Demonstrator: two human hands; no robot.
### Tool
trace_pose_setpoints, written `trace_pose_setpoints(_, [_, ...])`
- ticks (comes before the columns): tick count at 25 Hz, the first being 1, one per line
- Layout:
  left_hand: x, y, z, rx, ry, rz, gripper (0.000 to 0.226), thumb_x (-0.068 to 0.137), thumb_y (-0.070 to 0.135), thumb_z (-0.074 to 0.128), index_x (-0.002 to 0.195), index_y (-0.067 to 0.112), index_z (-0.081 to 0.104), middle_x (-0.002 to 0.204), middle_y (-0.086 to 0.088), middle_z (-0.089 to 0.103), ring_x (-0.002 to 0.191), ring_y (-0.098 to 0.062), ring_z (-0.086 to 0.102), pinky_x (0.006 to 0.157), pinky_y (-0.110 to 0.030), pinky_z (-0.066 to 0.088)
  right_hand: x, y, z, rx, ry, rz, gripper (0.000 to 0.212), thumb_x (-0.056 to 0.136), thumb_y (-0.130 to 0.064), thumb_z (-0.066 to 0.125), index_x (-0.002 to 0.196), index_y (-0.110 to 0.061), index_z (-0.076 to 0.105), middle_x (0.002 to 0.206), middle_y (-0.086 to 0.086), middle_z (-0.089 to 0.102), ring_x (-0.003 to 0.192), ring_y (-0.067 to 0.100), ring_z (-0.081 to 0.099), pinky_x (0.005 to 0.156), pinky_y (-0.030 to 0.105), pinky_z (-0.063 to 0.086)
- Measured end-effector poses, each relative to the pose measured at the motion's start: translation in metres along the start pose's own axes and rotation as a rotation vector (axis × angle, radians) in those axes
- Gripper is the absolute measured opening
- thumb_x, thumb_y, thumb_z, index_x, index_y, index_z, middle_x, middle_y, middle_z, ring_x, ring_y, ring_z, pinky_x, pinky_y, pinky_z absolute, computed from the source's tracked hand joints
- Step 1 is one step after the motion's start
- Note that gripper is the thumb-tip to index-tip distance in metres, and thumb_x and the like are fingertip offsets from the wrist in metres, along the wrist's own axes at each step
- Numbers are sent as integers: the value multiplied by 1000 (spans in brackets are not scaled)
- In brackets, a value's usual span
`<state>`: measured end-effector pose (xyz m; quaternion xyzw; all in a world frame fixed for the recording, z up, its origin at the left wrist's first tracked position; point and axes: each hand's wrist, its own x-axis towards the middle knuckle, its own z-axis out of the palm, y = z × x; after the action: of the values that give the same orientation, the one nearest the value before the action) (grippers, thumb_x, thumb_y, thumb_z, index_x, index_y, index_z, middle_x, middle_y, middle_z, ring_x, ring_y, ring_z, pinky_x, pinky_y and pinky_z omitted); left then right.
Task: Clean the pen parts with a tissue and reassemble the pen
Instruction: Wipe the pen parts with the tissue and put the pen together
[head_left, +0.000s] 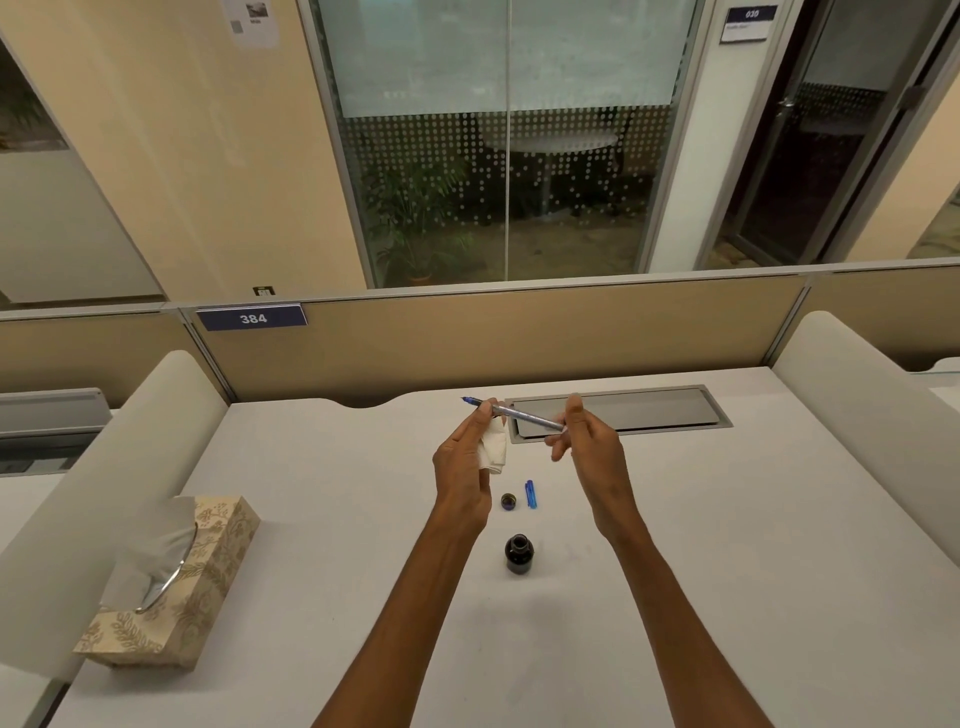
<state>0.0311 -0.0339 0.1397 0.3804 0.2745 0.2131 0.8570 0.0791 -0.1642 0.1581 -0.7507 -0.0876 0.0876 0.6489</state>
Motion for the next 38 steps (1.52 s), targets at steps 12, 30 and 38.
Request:
trace_pose_setpoints(12, [-4,4,-1,-30,-12,27,19,91,22,69,106,12,76,108,-5,77,119,-28,65,82,-27,51,-2,6,-5,-9,-56,-102,22,96,-34,57,97,-12,63,84,2,72,77,9,69,73,20,51])
trace_pose_setpoints(30, [-9,4,-4,-102,-123,23,19,97,18,60,107,10,74,114,-12,73,116,-28,64,100,-37,51,-9,10,-3,132,-141,-133,14,95,-21,60,105,-12,63,96,8,74,90,23,73,82,35,61])
trace_pose_setpoints(38, [-12,4,-5,-224,-180,-66,20,100,17,53,110,10,69,111,-9,75,105,-23,71,98,-40,52,-9,7,-4,2,-92,-221,20,92,-28,63,103,-11,65,89,3,74,85,13,72,76,20,57])
